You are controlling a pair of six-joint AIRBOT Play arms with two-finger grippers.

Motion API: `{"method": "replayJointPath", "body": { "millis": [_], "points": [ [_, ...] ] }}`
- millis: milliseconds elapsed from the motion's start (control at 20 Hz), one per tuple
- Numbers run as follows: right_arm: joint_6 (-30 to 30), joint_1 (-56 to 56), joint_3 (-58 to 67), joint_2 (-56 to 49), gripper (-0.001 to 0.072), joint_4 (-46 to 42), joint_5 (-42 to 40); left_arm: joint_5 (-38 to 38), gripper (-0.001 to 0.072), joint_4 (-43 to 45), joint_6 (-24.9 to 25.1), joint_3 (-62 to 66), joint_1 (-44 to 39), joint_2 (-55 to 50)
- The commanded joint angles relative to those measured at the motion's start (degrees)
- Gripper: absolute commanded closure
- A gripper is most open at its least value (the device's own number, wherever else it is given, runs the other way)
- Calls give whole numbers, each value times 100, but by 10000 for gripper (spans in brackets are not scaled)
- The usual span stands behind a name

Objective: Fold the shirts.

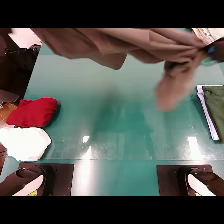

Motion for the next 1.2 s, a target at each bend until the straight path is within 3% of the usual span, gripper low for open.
{"method": "replayJointPath", "body": {
  "millis": [0, 150, 350, 500, 650, 750, 900, 1050, 1150],
  "points": [
    [-175, -269, 686, 437, 695, -166, 234, -13, 680, -96, 4, 374, 7, 474],
    [-267, -262, 826, 546, 695, -105, 531, -380, 679, -173, 2, 369, 7, 645],
    [-267, -262, 426, 568, 695, 319, 1377, -1484, 680, -173, -22, 356, 7, 562],
    [-260, -101, -431, 568, 695, 612, 1488, -1615, 680, -170, -269, -90, 7, 498],
    [-223, 407, -1574, 479, 695, 634, 1329, -1543, 680, -138, -267, -1394, 7, 498],
    [-223, 730, -2192, 210, 695, 627, 1139, -894, 680, -74, -247, -2555, 7, 494],
    [-223, 901, -2769, -448, 695, 616, 190, 857, 680, 503, -251, -3762, 7, 199],
    [-214, 901, -3001, -1161, 694, 592, -844, 1945, 680, 452, -260, -3880, 7, -660],
    [-149, 901, -2907, -1582, 694, 590, -1091, 2437, 679, 437, -363, -3827, 9, -1202]
  ]
}}
